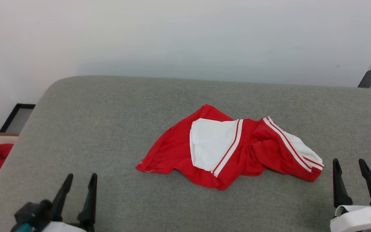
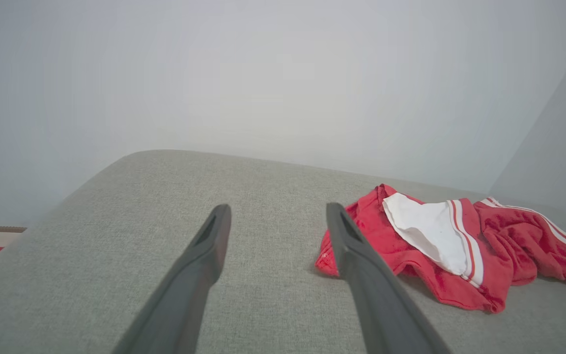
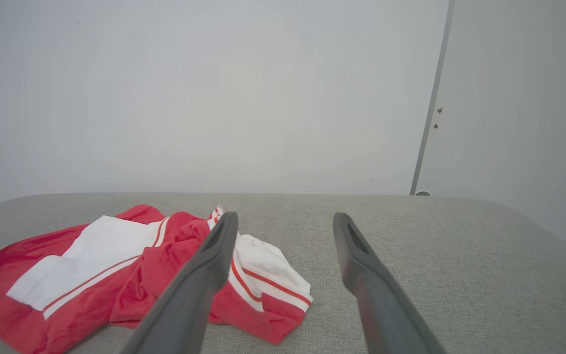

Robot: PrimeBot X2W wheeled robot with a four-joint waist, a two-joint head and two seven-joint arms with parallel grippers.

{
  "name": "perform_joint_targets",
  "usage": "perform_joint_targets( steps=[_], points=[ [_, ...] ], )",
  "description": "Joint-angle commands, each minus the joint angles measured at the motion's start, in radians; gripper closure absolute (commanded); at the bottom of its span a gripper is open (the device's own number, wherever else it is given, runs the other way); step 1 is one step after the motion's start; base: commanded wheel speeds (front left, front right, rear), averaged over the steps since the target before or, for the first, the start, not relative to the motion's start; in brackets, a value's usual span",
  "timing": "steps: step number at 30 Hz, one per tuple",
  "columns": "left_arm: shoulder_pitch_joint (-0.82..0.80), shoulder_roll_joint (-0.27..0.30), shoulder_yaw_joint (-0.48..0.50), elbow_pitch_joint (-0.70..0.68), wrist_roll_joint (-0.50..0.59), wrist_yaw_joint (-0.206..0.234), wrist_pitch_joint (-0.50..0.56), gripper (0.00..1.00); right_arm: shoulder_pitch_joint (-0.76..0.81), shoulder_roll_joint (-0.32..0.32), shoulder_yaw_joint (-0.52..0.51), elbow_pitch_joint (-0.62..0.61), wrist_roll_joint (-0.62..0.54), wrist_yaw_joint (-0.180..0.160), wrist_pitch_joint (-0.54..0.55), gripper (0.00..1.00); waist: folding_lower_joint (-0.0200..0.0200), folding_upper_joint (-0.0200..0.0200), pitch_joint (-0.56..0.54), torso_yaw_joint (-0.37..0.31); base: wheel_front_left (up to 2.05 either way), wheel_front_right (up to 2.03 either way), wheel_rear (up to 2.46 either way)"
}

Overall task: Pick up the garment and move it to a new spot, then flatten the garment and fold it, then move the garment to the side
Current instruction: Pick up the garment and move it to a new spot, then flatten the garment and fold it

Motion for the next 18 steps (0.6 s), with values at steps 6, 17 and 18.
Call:
perform_joint_targets(
  steps=[6, 17, 18],
  points=[
    [0.033, -0.047, 0.026, 0.03, 0.068, -0.022, -0.001, 0.0, 0.019, 0.009, 0.012, 0.012, 0.003, 0.0, -0.001, 0.0, 0.0, -0.0001, 0.0, -0.01, 0.0, 0.0, 0.0],
    [0.036, -0.084, 0.054, 0.033, 0.107, -0.039, -0.001, 0.0, 0.004, 0.003, 0.035, 0.024, 0.003, 0.0, -0.001, 0.0, 0.0, -0.0001, 0.009, -0.019, 0.0, 0.0, 0.0],
    [0.038, -0.089, 0.054, 0.033, 0.109, -0.04, -0.001, 0.0, 0.001, 0.001, 0.039, 0.027, 0.003, 0.0, -0.001, 0.0, 0.0, -0.0001, 0.01, -0.019, 0.0, 0.0, 0.0]
  ],
)
